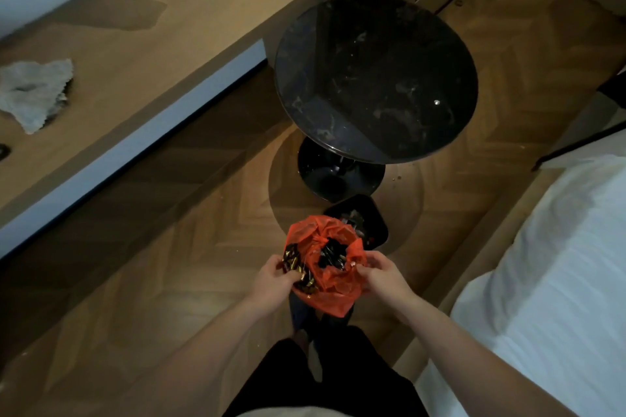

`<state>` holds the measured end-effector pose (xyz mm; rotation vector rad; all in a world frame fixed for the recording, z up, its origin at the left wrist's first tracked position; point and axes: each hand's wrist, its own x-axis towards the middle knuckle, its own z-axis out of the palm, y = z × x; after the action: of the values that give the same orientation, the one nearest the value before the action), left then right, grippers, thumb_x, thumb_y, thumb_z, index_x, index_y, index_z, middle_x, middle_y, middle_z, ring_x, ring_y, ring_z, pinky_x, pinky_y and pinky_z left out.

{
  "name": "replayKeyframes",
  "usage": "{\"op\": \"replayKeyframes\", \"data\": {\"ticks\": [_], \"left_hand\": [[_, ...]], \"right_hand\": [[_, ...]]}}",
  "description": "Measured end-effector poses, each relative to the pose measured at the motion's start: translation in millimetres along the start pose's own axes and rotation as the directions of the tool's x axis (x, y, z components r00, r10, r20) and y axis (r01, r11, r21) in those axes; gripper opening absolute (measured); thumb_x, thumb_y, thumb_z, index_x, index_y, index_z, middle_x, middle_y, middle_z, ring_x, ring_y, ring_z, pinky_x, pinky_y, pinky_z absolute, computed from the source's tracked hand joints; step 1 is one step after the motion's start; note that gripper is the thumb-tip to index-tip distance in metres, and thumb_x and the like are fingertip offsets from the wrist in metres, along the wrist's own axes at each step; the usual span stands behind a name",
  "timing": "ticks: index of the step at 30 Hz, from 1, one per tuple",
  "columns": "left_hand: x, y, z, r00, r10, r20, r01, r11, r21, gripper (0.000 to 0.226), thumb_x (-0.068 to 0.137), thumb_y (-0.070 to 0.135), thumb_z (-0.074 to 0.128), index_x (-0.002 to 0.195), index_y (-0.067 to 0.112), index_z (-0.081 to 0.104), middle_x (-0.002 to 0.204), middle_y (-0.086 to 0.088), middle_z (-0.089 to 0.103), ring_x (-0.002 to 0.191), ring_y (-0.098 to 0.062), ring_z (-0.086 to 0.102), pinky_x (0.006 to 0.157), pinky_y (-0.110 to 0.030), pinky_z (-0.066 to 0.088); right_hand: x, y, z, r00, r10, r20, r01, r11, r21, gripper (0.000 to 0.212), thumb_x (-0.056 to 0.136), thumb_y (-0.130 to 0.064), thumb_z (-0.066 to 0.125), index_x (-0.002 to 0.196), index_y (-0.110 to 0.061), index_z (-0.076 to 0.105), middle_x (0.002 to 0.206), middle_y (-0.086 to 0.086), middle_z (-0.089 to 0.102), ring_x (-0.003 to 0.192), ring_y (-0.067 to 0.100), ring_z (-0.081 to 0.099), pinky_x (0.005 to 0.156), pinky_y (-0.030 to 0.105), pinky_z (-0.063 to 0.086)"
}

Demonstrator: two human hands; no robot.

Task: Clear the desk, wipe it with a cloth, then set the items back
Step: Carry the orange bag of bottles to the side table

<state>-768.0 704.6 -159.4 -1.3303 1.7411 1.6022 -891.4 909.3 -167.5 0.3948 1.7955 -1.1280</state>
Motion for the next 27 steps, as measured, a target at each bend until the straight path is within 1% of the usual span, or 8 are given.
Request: {"op": "replayKeyframes", "data": {"ticks": [5, 11, 15, 17, 19, 21, 23, 27], "left_hand": [[48.5, -4.4, 27.2, 0.997, -0.045, 0.060, 0.042, 0.997, 0.059, 0.039, 0.083, 0.027, 0.072, 0.119, 0.029, 0.057, 0.107, 0.006, 0.071, 0.101, -0.021, 0.068, 0.097, -0.040, 0.053], [124.1, 0.1, 65.7, 0.996, -0.049, 0.075, 0.037, 0.988, 0.152, 0.027, 0.085, 0.022, 0.072, 0.100, 0.040, 0.059, 0.099, 0.014, 0.070, 0.102, -0.018, 0.067, 0.100, -0.036, 0.052], [206.7, -37.0, 106.7, 0.992, -0.095, 0.085, 0.087, 0.992, 0.094, 0.037, 0.063, 0.042, 0.072, 0.099, 0.041, 0.061, 0.103, 0.009, 0.075, 0.103, -0.019, 0.070, 0.102, -0.044, 0.053], [235.0, -42.9, 127.7, 0.992, -0.110, 0.063, 0.103, 0.988, 0.111, 0.042, 0.059, 0.044, 0.072, 0.100, 0.042, 0.062, 0.105, 0.008, 0.075, 0.101, -0.019, 0.070, 0.099, -0.044, 0.054], [234.9, -16.0, 143.0, 0.992, -0.117, 0.042, 0.110, 0.984, 0.143, 0.038, 0.075, 0.036, 0.074, 0.110, 0.039, 0.061, 0.106, 0.008, 0.072, 0.096, -0.016, 0.067, 0.085, -0.033, 0.053], [252.5, -6.5, 158.2, 0.994, -0.098, 0.045, 0.091, 0.985, 0.149, 0.036, 0.090, 0.027, 0.069, 0.122, 0.036, 0.054, 0.099, 0.013, 0.065, 0.084, -0.005, 0.058, 0.067, -0.018, 0.040], [276.3, -6.9, 172.2, 0.991, -0.112, 0.068, 0.101, 0.984, 0.145, 0.038, 0.093, 0.026, 0.067, 0.124, 0.036, 0.047, 0.095, 0.018, 0.059, 0.079, 0.004, 0.051, 0.063, -0.013, 0.035], [319.5, -8.2, 196.1, 0.993, -0.109, 0.044, 0.102, 0.986, 0.131, 0.059, 0.080, 0.036, 0.070, 0.136, 0.033, 0.050, 0.110, 0.007, 0.067, 0.098, -0.016, 0.064, 0.092, -0.033, 0.053]], "right_hand": [[44.9, 13.1, -13.1, 0.998, 0.065, -0.025, -0.064, 0.998, 0.011, 0.018, 0.102, -0.007, 0.061, 0.114, -0.019, 0.065, 0.110, 0.010, 0.072, 0.097, 0.028, 0.072, 0.071, 0.034, 0.059], [107.4, 27.5, -38.6, 0.987, 0.146, -0.063, -0.147, 0.989, -0.022, 0.020, 0.097, -0.011, 0.065, 0.113, -0.023, 0.066, 0.113, 0.011, 0.073, 0.103, 0.031, 0.072, 0.093, 0.054, 0.060], [144.8, 31.3, -58.3, 0.982, 0.167, -0.087, -0.173, 0.983, -0.058, 0.024, 0.093, -0.014, 0.066, 0.114, -0.026, 0.066, 0.109, 0.007, 0.074, 0.102, 0.031, 0.072, 0.092, 0.055, 0.060], [173.2, 37.6, -69.5, 0.982, 0.167, -0.093, -0.174, 0.981, -0.081, 0.023, 0.092, -0.014, 0.066, 0.109, -0.029, 0.065, 0.106, 0.006, 0.075, 0.099, 0.029, 0.073, 0.095, 0.054, 0.059], [202.3, 42.8, -78.9, 0.982, 0.166, -0.094, -0.175, 0.980, -0.091, 0.021, 0.094, -0.013, 0.065, 0.108, -0.029, 0.065, 0.107, 0.004, 0.074, 0.100, 0.026, 0.072, 0.099, 0.052, 0.057], [234.9, 48.9, -85.5, 0.981, 0.175, -0.090, -0.183, 0.979, -0.089, 0.022, 0.096, -0.010, 0.063, 0.112, -0.026, 0.064, 0.108, 0.003, 0.073, 0.102, 0.023, 0.070, 0.102, 0.050, 0.056], [268.5, 56.4, -90.7, 0.978, 0.188, -0.086, -0.197, 0.974, -0.112, 0.021, 0.097, -0.007, 0.062, 0.108, -0.024, 0.063, 0.107, 0.004, 0.071, 0.104, 0.023, 0.068, 0.105, 0.050, 0.053], [324.3, 72.3, -96.9, 0.976, 0.202, -0.085, -0.214, 0.959, -0.187, 0.024, 0.089, -0.017, 0.064, 0.108, -0.031, 0.062, 0.111, 0.002, 0.071, 0.107, 0.025, 0.067, 0.105, 0.051, 0.053]]}}
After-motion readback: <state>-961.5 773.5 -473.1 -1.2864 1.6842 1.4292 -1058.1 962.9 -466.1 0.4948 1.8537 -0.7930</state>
